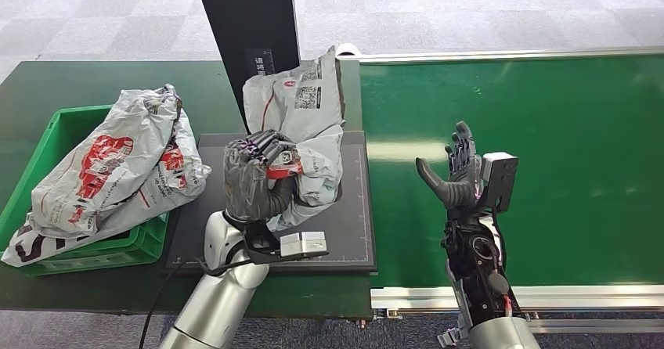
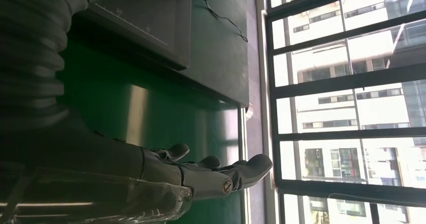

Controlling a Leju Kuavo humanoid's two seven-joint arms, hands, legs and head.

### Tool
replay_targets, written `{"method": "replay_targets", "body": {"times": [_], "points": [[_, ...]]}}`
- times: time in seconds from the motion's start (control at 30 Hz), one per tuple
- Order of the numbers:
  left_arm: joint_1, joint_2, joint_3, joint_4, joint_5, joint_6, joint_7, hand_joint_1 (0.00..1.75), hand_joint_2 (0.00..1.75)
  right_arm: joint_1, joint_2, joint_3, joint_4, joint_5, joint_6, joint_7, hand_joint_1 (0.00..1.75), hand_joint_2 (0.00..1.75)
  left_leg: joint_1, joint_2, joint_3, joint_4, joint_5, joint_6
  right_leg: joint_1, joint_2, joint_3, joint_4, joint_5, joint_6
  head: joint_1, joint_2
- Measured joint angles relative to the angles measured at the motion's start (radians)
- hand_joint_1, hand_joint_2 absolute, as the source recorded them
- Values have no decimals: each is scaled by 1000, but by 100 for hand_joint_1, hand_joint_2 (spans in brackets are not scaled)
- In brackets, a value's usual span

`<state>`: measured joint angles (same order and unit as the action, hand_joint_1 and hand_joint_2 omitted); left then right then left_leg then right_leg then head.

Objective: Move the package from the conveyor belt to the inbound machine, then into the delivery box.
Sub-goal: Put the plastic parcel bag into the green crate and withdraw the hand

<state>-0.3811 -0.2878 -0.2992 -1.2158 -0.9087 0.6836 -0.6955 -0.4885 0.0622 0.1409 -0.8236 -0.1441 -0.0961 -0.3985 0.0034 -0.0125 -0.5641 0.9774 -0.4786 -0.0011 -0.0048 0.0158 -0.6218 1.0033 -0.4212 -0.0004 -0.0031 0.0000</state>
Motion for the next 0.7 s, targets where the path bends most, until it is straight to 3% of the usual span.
{"method": "replay_targets", "body": {"times": [0.27,0.37,0.57,0.7], "points": [[23,-6,87,-229,-42,0,-1,175,175,12,-7,5,1,-16,-5,-10,0,175,0,0,-2,0,0,0,0,0,-2,0,0,0,0,0],[12,-14,196,-296,-19,0,-4,175,175,21,-12,6,0,-23,-16,-10,0,175,0,0,-2,0,0,0,0,1,-2,0,0,0,0,0],[-28,-20,457,-354,258,0,-2,175,175,56,-16,5,-24,-18,-34,-9,0,175,1,1,-1,0,0,0,1,1,-2,0,0,0,0,0],[-37,-21,570,-414,326,0,-2,175,175,64,-14,5,-33,-4,-36,-1,0,175,1,1,-2,0,0,0,2,1,-2,0,0,0,0,0]]}}
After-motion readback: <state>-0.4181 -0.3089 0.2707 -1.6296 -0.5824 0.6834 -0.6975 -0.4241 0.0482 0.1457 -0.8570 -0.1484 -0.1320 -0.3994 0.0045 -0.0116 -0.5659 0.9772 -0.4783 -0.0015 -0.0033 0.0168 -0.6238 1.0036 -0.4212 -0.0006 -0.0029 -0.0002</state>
